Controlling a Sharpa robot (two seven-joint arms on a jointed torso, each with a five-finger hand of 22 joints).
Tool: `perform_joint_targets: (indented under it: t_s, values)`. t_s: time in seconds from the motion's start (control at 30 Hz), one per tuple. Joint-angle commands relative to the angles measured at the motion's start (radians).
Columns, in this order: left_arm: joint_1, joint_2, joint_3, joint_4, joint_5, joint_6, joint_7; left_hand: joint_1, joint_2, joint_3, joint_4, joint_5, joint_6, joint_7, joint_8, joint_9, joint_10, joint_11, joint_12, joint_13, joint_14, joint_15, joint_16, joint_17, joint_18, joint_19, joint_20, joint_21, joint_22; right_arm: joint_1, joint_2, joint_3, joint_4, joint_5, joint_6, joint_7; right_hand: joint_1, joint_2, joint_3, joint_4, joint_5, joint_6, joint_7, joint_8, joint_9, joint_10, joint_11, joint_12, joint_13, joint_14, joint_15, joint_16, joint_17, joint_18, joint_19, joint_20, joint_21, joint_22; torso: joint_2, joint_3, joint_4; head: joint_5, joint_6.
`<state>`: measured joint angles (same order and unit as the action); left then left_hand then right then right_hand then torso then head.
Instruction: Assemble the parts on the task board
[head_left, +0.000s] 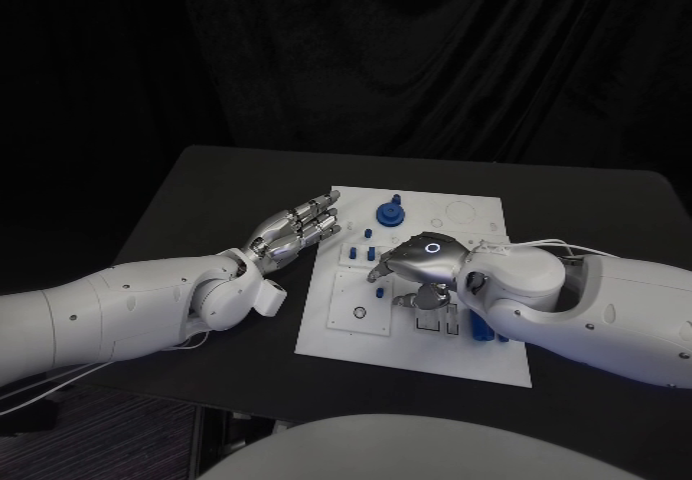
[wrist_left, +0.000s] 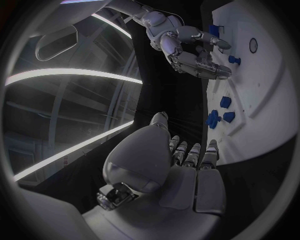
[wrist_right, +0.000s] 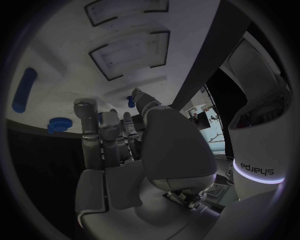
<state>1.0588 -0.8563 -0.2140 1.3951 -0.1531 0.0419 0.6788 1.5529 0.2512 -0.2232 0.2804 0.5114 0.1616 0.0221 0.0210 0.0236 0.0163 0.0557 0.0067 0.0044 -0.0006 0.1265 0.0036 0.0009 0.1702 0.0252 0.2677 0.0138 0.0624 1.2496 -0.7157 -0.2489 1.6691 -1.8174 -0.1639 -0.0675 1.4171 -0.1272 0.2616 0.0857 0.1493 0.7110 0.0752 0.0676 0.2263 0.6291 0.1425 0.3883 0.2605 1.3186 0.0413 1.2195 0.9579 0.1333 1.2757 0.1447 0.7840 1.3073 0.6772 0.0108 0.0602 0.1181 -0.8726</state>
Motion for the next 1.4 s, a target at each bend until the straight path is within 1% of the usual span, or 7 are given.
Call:
perform_joint_targets:
  t_s: [0.03,0.07,0.27,0.47,0.7,0.97,1.4]
  values:
    - [-0.001,-0.004,0.001,0.005,0.002,-0.024,0.081,-0.011,-0.007,-0.003,0.006,-0.007,0.001,0.006,0.006,0.002,0.004,0.002,-0.001,0.001,0.001,-0.012,-0.004,-0.001,0.010,-0.003,-0.013,0.002,-0.003,0.031,-0.031,0.002,0.020,0.141,-0.104,0.007,0.009,0.011,-0.014,0.006,0.012,-0.044,0.047,-0.002,-0.024,-0.024,0.019,-0.003,-0.014,0.010,0.027,0.018,0.018,-0.004,0.008,0.013,0.016,0.081,0.000,0.0003,0.0000,-0.001,0.000]
    - [-0.002,-0.005,0.001,0.006,0.002,-0.038,0.087,-0.016,-0.012,-0.009,0.007,-0.005,-0.002,-0.029,0.005,0.001,0.006,0.011,-0.001,0.002,0.001,-0.011,-0.004,-0.001,0.010,-0.006,-0.024,0.001,-0.008,0.045,-0.046,0.002,0.027,0.170,-0.115,0.010,0.010,0.009,-0.025,0.017,0.013,-0.070,0.056,-0.007,-0.039,-0.034,0.026,-0.007,-0.025,0.017,0.035,0.027,0.026,-0.006,0.018,0.021,0.030,0.085,0.000,0.0003,0.0002,-0.001,0.000]
    - [-0.002,-0.014,0.001,0.013,0.002,-0.113,0.128,-0.043,-0.023,-0.032,0.012,-0.014,-0.002,-0.090,0.004,0.000,0.007,-0.004,-0.001,0.002,0.001,-0.039,-0.004,-0.001,0.010,-0.011,-0.063,-0.002,-0.019,0.117,-0.135,0.002,0.052,0.288,-0.151,0.016,-0.003,0.007,-0.061,0.090,-0.016,-0.127,0.083,-0.011,-0.081,-0.015,0.027,-0.003,-0.065,0.034,0.037,0.047,0.042,-0.006,0.040,0.031,0.065,0.093,-0.001,0.0014,-0.0007,-0.006,0.000]
    - [-0.002,-0.014,0.001,0.012,-0.001,-0.137,0.145,-0.050,-0.024,-0.040,0.011,-0.017,-0.008,-0.127,0.003,-0.001,-0.003,-0.029,-0.003,-0.001,0.001,-0.067,-0.004,-0.001,0.010,-0.012,-0.082,-0.003,-0.023,0.141,-0.184,0.002,0.037,0.289,-0.112,-0.012,0.013,0.028,-0.069,0.098,-0.021,0.085,0.116,0.037,-0.064,0.099,-0.004,0.050,-0.079,0.062,0.011,0.067,0.067,-0.012,0.070,0.010,0.113,0.103,-0.002,0.0001,0.0009,-0.024,0.000]
    - [-0.003,-0.015,0.001,0.011,-0.041,-0.155,0.162,-0.057,-0.022,-0.051,0.012,-0.023,-0.003,-0.150,0.002,-0.001,-0.009,-0.076,-0.005,-0.002,0.001,-0.113,-0.004,-0.001,-0.005,-0.018,-0.161,-0.007,-0.039,0.139,-0.216,0.002,0.013,0.229,-0.046,-0.053,0.021,0.025,-0.076,0.097,-0.026,0.126,0.086,0.043,-0.071,0.089,-0.003,0.040,-0.099,0.061,0.011,0.059,0.053,-0.012,0.071,0.007,0.105,0.101,0.000,-0.0013,-0.0019,-0.028,0.000]
    - [-0.004,-0.017,0.001,0.009,-0.053,-0.149,0.160,-0.056,-0.018,-0.050,0.012,-0.021,-0.007,-0.146,0.001,-0.001,-0.011,-0.070,-0.005,-0.003,0.001,-0.106,-0.004,-0.001,-0.012,-0.018,-0.162,-0.007,-0.040,0.122,-0.229,0.002,0.003,0.210,-0.012,-0.071,0.024,0.024,-0.079,0.099,-0.019,0.120,0.067,0.033,-0.078,0.097,-0.003,0.042,-0.105,0.065,0.011,0.060,0.056,-0.013,0.075,0.007,0.113,0.103,0.003,0.0011,0.0017,-0.042,0.000]
    - [-0.010,-0.016,0.001,0.007,-0.056,-0.125,0.148,-0.046,-0.014,-0.046,0.010,-0.014,-0.011,-0.141,0.000,-0.002,-0.011,-0.057,-0.005,-0.003,0.001,-0.087,-0.004,-0.001,-0.019,-0.018,-0.149,-0.007,-0.039,0.084,-0.214,0.002,-0.013,0.206,0.011,-0.065,0.039,0.030,-0.078,0.087,-0.007,0.126,0.095,0.014,-0.098,0.180,-0.019,0.024,-0.131,0.081,-0.004,0.058,0.057,-0.017,0.093,-0.006,0.132,0.107,0.001,0.0004,-0.0007,-0.045,0.000]
